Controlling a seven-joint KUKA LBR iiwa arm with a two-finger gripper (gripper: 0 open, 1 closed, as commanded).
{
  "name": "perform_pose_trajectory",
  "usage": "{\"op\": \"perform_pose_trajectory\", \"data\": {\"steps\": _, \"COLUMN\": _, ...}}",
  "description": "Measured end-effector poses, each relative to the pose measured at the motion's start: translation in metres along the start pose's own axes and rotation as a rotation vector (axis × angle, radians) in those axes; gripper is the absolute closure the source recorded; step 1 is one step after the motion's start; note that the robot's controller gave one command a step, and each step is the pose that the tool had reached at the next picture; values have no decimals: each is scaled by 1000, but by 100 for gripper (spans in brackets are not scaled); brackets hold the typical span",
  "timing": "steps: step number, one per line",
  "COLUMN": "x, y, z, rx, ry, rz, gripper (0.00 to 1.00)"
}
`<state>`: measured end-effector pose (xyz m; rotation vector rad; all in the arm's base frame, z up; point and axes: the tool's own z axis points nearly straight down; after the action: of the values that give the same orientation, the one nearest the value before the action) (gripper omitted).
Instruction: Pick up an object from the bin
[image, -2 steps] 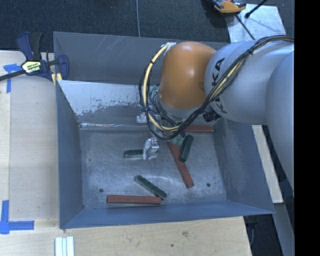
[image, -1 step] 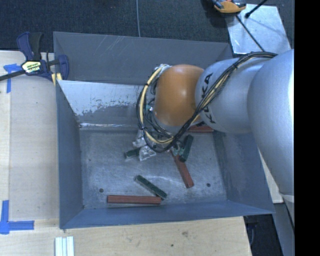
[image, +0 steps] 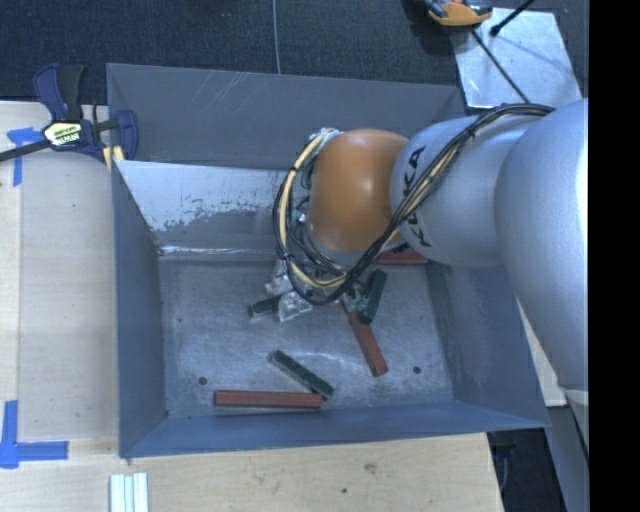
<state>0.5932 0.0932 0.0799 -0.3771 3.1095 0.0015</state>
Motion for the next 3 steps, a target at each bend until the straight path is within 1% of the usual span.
{"op": "perform_pose_trajectory", "data": {"steps": 1, "x": -23, "y": 8, "z": -118, "rx": -1, "ry": 6, "rz": -106, "gripper": 100}}
{"op": "perform_pose_trajectory", "data": {"steps": 2, "x": -23, "y": 8, "z": -118, "rx": -1, "ry": 6, "rz": -106, "gripper": 100}}
{"op": "perform_pose_trajectory", "data": {"steps": 3, "x": -23, "y": 8, "z": -160, "rx": -2, "ry": 13, "rz": -95, "gripper": 100}}
